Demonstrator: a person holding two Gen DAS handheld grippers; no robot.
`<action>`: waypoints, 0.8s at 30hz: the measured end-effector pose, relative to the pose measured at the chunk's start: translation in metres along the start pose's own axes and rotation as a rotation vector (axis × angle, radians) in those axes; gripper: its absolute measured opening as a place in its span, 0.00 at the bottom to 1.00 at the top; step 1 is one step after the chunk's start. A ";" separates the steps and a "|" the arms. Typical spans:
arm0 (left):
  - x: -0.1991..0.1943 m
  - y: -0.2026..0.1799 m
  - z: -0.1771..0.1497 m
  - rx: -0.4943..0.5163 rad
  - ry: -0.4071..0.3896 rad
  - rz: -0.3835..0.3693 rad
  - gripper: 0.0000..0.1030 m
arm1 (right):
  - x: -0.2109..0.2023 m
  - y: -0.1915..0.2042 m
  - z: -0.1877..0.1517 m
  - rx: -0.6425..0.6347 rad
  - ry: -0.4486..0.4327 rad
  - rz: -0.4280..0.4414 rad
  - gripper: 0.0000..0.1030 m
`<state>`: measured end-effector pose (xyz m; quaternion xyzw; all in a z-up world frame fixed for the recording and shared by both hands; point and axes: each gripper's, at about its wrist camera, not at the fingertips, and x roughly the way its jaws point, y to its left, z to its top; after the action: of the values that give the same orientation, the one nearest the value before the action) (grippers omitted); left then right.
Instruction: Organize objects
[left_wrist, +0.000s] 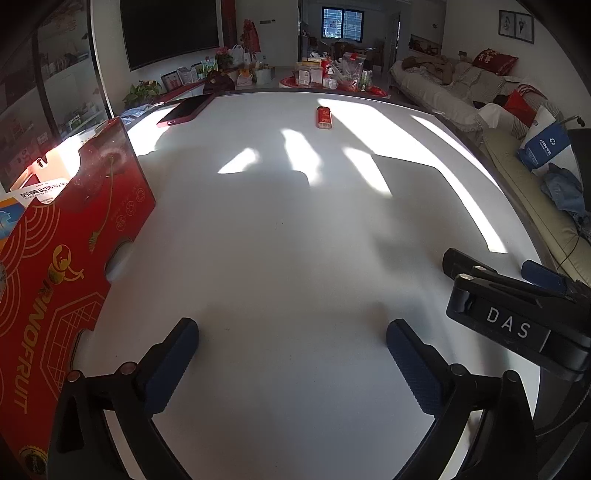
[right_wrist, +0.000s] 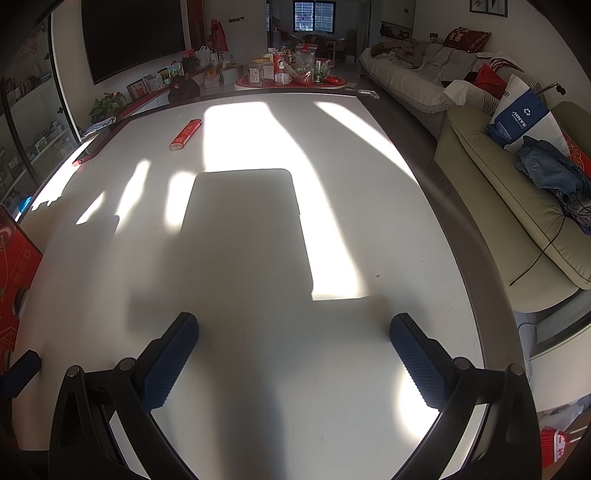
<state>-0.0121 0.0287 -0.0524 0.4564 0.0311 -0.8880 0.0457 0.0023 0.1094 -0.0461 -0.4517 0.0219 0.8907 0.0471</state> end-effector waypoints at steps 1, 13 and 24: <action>0.001 0.000 0.001 -0.003 -0.003 0.004 1.00 | 0.000 0.000 0.000 0.000 0.000 0.000 1.00; 0.009 -0.002 0.003 -0.006 -0.016 0.012 1.00 | 0.000 0.000 0.000 0.000 0.000 0.000 1.00; 0.010 -0.002 0.003 -0.006 -0.019 0.013 1.00 | 0.000 0.000 0.000 0.000 0.000 0.000 1.00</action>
<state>-0.0210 0.0299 -0.0587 0.4481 0.0304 -0.8919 0.0530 0.0021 0.1094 -0.0461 -0.4518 0.0218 0.8906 0.0472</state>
